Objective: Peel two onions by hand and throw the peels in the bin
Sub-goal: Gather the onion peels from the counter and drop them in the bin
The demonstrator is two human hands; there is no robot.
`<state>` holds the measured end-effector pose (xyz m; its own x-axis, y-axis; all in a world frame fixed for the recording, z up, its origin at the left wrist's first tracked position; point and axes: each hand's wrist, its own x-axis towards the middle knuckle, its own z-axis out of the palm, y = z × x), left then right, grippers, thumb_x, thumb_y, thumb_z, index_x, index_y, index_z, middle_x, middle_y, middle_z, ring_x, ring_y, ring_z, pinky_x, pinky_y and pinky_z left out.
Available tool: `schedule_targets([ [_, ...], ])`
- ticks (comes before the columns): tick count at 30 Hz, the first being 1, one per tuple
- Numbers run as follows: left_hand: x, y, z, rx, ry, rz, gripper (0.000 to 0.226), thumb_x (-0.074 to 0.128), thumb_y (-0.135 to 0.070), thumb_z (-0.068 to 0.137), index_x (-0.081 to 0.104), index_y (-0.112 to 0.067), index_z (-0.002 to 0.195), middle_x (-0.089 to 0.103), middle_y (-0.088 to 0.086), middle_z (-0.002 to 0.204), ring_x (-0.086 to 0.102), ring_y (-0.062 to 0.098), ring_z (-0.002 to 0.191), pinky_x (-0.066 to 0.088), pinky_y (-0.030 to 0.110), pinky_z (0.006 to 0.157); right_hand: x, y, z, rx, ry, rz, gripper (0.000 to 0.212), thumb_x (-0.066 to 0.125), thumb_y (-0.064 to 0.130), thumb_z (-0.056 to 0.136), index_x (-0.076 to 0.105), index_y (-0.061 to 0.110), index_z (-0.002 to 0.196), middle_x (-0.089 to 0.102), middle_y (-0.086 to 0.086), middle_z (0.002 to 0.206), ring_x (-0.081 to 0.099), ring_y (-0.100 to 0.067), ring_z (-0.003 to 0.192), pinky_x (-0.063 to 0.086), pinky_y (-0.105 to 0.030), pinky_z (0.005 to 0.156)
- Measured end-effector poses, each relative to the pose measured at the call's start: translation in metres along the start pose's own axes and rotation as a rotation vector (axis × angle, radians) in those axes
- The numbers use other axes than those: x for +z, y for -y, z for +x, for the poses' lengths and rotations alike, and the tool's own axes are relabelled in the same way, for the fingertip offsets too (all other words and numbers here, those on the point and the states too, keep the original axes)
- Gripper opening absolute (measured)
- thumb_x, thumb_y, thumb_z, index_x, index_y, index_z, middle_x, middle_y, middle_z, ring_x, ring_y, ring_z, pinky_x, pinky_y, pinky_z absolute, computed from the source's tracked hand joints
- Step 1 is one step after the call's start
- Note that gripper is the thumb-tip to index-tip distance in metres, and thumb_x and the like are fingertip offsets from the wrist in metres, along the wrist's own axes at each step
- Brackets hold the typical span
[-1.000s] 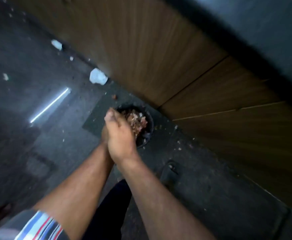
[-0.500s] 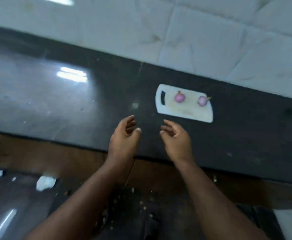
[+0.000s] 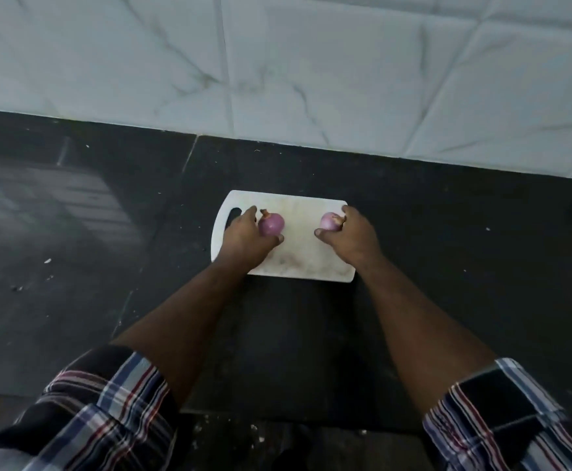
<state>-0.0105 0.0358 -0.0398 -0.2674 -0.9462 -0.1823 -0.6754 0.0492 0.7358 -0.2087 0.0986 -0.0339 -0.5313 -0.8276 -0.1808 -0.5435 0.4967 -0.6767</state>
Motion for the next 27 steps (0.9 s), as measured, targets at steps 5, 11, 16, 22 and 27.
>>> schedule_targets([
  [5, 0.009, -0.006, 0.009, 0.075, -0.008, -0.004, 0.054, 0.080, -0.024, 0.077, 0.059, -0.019, 0.127, 0.064, -0.001, 0.121, 0.063, 0.023, 0.100, 0.052, 0.039, 0.092, 0.001, 0.005, 0.010, -0.217, 0.129, -0.075, 0.071, 0.087, 0.022, 0.068, 0.058, 0.015, 0.132, 0.065, -0.004, 0.125, 0.061, -0.024, 0.113, 0.048, -0.030, 0.097],
  [11, 0.013, 0.002, -0.008, 0.126, 0.107, 0.033, 0.057, 0.078, -0.023, 0.074, 0.057, -0.023, 0.127, 0.062, -0.003, 0.122, 0.064, 0.017, 0.092, 0.050, 0.029, 0.079, 0.003, 0.002, -0.003, -0.261, 0.295, -0.055, 0.066, 0.086, 0.037, 0.071, 0.059, 0.019, 0.129, 0.066, 0.002, 0.121, 0.061, -0.016, 0.109, 0.051, -0.032, 0.094],
  [16, 0.012, -0.002, -0.003, 0.102, 0.110, 0.041, 0.067, 0.080, -0.023, 0.075, 0.054, -0.016, 0.136, 0.061, 0.003, 0.126, 0.061, 0.022, 0.108, 0.051, 0.037, 0.095, 0.003, 0.006, 0.001, -0.270, 0.279, -0.089, 0.077, 0.084, 0.040, 0.074, 0.052, 0.017, 0.139, 0.051, -0.007, 0.131, 0.054, -0.020, 0.118, 0.046, -0.036, 0.103],
  [22, 0.005, 0.002, 0.000, 0.062, 0.163, 0.053, 0.093, 0.086, -0.037, 0.066, 0.044, -0.015, 0.146, 0.058, 0.004, 0.132, 0.058, 0.024, 0.118, 0.049, 0.044, 0.101, 0.011, 0.015, -0.004, -0.251, 0.207, -0.072, 0.081, 0.084, 0.040, 0.075, 0.047, 0.013, 0.142, 0.059, -0.007, 0.133, 0.057, -0.021, 0.118, 0.046, -0.033, 0.100],
  [27, 0.000, 0.005, -0.002, 0.060, 0.190, 0.113, 0.104, 0.086, -0.035, 0.068, 0.031, -0.015, 0.154, 0.051, 0.008, 0.143, 0.048, 0.029, 0.132, 0.041, 0.045, 0.110, 0.011, 0.016, -0.012, -0.202, 0.191, -0.109, 0.088, 0.084, 0.046, 0.072, 0.044, 0.014, 0.144, 0.057, -0.007, 0.138, 0.055, -0.023, 0.122, 0.044, -0.033, 0.100],
])
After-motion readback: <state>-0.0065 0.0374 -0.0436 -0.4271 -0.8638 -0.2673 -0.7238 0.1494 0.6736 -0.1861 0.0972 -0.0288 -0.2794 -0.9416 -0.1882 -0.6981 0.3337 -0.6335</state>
